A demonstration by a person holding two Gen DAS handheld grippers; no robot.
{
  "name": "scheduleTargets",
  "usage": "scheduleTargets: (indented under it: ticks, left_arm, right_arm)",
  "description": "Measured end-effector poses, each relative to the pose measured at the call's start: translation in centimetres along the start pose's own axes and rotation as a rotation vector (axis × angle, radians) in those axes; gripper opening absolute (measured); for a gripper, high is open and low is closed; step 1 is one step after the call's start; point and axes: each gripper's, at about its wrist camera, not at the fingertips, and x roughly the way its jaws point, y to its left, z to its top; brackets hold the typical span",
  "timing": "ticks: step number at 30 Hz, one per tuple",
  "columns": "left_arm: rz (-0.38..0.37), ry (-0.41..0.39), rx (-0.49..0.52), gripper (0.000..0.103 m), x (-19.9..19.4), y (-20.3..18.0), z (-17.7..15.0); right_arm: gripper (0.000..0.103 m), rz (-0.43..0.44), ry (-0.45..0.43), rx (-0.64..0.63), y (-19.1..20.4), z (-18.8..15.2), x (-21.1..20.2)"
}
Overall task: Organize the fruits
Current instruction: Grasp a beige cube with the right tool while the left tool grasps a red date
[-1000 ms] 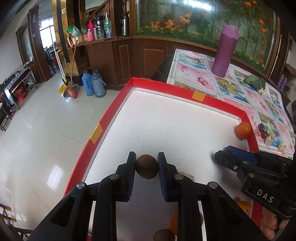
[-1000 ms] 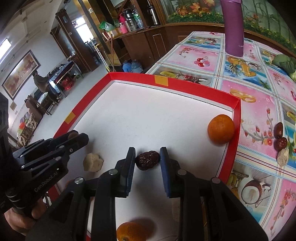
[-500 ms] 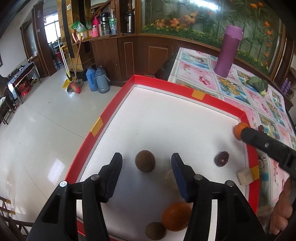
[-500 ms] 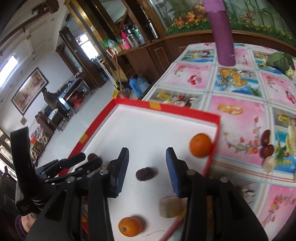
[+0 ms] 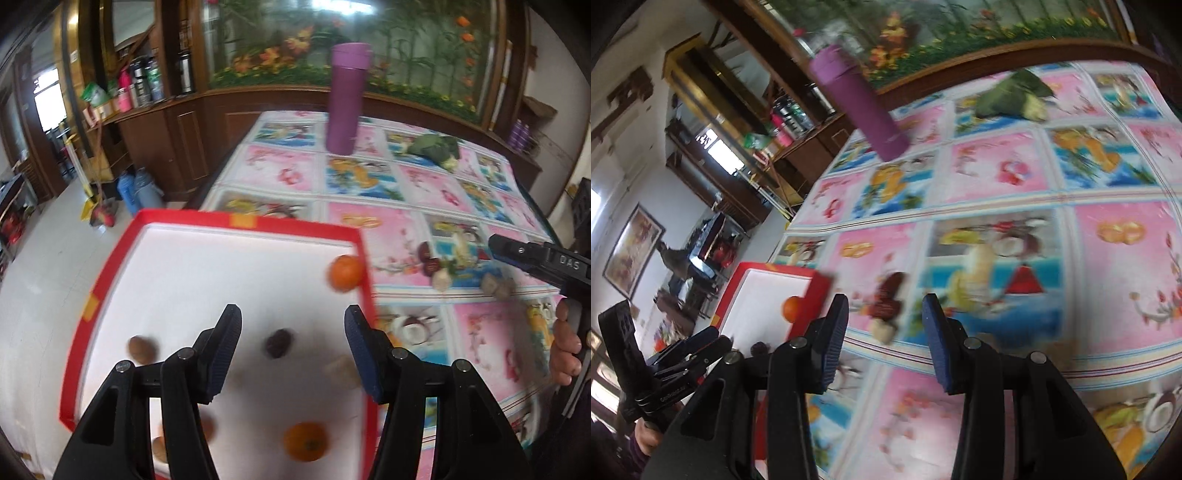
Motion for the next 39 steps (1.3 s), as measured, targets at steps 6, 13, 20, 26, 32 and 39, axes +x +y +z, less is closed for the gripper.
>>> scheduleTargets:
  ticks: [6, 13, 20, 26, 32, 39]
  left_arm:
    - [-0.082, 0.030, 0.071, 0.058, 2.9, -5.0, 2.6]
    - [-0.143, 0.130, 0.046, 0.058, 7.2, -7.8, 4.1]
    - [-0.133, 0.162, 0.032, 0.058, 8.5, -7.9, 4.7]
    - [-0.123, 0.177, 0.028, 0.056, 9.4, -7.7, 5.8]
    - [-0.175, 0.219, 0.061, 0.056, 10.2, -10.0, 5.8]
    - [-0.204, 0.271, 0.066, 0.056, 11.6, -11.8, 5.2]
  right_arm:
    - [0.044, 0.071, 0.106, 0.120, -4.6, 0.4, 0.0]
    - [0.044, 0.028, 0.135, 0.112, -4.5, 0.4, 0.5]
    - [0.044, -0.056, 0.179, 0.057, -4.1, 0.0, 1.7]
    - [0.044, -0.009, 0.261, -0.039, -2.5, -0.8, 2.7]
    - [0.044, -0.029, 0.220, 0.010, -3.8, -0.1, 1.5]
    - [0.044, -0.016, 0.149, 0.078, -5.0, 0.7, -0.4]
